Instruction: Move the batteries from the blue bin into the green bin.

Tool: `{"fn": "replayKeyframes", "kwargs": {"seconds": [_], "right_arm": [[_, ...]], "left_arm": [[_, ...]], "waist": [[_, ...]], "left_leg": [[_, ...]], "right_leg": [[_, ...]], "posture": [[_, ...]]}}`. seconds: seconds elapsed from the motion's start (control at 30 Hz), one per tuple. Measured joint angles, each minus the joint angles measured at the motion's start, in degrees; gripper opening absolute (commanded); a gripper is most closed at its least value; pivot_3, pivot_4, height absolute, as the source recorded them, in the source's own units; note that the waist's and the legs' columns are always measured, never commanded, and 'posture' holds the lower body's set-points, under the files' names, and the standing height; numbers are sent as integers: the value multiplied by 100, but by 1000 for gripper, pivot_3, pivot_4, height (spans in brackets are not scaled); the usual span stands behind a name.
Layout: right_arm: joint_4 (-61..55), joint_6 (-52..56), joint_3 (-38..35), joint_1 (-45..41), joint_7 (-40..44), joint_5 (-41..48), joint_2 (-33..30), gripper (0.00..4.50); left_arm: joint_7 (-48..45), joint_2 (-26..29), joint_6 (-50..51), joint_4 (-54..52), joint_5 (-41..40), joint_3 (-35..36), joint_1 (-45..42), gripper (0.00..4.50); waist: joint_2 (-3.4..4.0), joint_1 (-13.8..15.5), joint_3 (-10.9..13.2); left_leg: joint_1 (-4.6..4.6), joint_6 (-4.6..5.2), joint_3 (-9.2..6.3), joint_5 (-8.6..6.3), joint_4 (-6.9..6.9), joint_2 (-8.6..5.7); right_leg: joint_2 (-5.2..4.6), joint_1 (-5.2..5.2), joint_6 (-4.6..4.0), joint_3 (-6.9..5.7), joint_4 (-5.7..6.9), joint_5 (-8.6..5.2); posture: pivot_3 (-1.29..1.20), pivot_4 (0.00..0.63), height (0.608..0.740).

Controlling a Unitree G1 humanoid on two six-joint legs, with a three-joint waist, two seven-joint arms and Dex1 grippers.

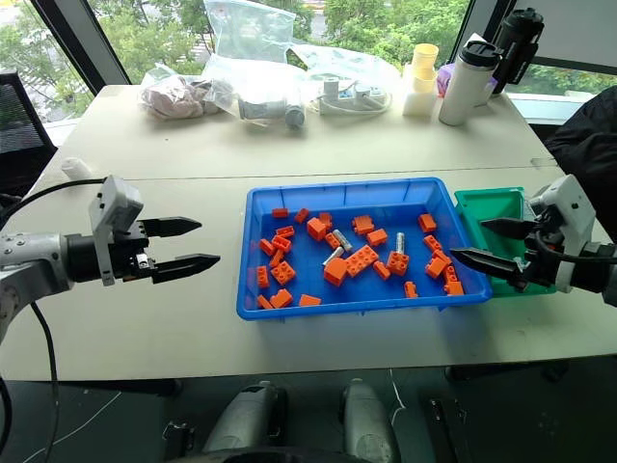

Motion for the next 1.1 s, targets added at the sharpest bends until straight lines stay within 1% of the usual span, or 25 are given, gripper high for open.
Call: {"fn": "replayKeyframes", "kwargs": {"seconds": [0.6, 0.8, 0.9, 0.97, 1.03, 1.1], "right_arm": [[-5, 3, 151, -225, -67, 3, 63, 4446], [19, 4, 280, -397, -178, -7, 101, 4446], [18, 46, 331, -531, -201, 2, 100, 4446], [-19, 156, 560, -861, -197, 74, 99, 4446], [-164, 300, 932, -1235, -193, 211, 115, 4446], [-364, 570, 1469, -1773, -283, 340, 398, 4446]], "left_arm": [[-26, -14, -33, 42, 7, -12, -8, 4500], [-269, 296, -146, 90, 140, -14, -32, 4500], [-533, 466, -209, 271, 182, -76, -206, 4500], [-905, 719, -396, 399, 353, -352, -409, 4500], [-1263, 844, -571, 497, 507, -656, -677, 4500], [-1681, 930, -709, 584, 630, -996, -996, 4500]], "waist": [[0, -1, 0], [0, -2, 0], [0, -2, 0], [0, -8, 0], [2, -22, 1], [0, -42, 1]], "left_leg": [[0, 0, 0, 0, 0, 0], [1, 0, 0, 0, 0, 0], [0, 0, 0, 0, 0, 0], [2, 0, 2, 0, 0, -1], [3, 0, 2, 0, -1, 1], [2, 0, 1, 0, -2, 4]], "right_leg": [[0, 0, 0, 0, 0, 0], [0, 0, 0, 0, 0, 0], [1, -1, 0, 0, 0, 0], [2, 0, 0, 0, 0, 0], [4, -1, -1, 0, 1, 0], [8, -4, -1, 0, 1, 0]], "posture": [[0, 150, 740], [0, 150, 740], [0, 150, 740], [0, 150, 740], [0, 150, 740], [0, 150, 740]]}}
